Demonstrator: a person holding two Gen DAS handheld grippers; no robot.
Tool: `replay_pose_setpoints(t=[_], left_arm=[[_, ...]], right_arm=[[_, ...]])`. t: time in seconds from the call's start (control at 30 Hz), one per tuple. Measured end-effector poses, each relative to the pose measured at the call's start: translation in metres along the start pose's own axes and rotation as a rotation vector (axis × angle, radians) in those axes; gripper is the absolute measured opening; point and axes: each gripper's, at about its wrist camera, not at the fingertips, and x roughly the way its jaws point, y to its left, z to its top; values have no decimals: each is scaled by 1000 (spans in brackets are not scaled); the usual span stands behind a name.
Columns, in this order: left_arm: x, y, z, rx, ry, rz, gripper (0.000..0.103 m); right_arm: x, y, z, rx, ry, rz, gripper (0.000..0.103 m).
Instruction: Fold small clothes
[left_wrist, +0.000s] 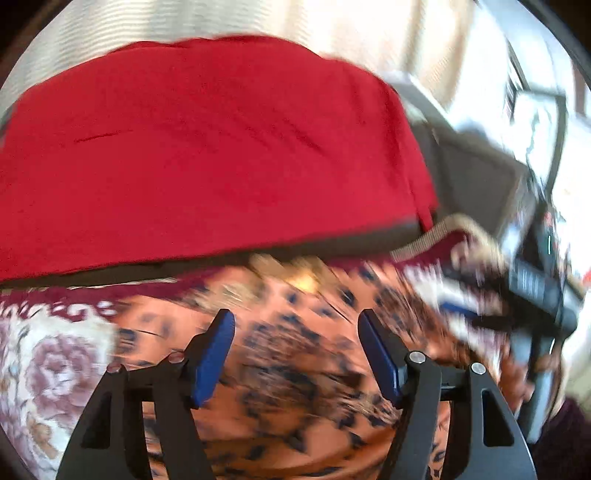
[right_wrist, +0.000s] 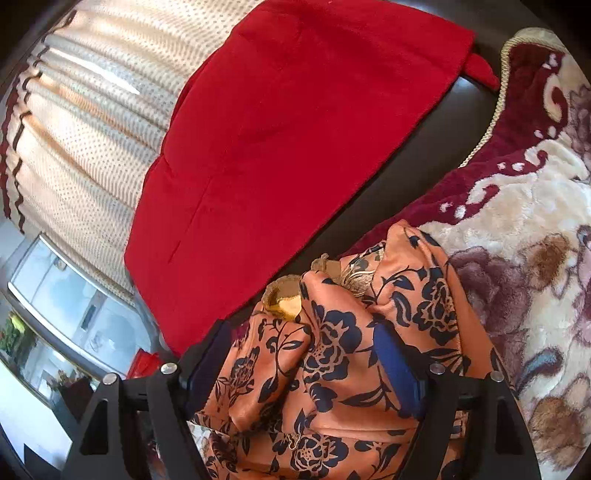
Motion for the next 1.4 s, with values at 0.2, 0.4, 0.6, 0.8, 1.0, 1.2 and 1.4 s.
replay_pose_setpoints(t=[0.2,0.4,0.6,0.8,1.0,1.2,1.4], left_arm=[[4,106,-2,-231,88,345,74],[30,145,-38,-356,324,439,74],[41,147,-46,-372,400,411,74],[51,154,-51,-374,427,392,74],[39,147,-42,-363,361,365,74],[21,122,-29,-314,276,324,74],[39,90,-27,-236,285,299,74]], right_arm=[[27,56,-20,-272,84,-94,82],[92,137,-58,-606,266,-178,82],[165,170,-99,-844,462,-300,82],[197,142,-85,-739,446,-352,60],[140,115,-37,-553,317,-273,13],[48,71,10,-341,130,-165,12],[-7,2,32,-173,44,-156,12]])
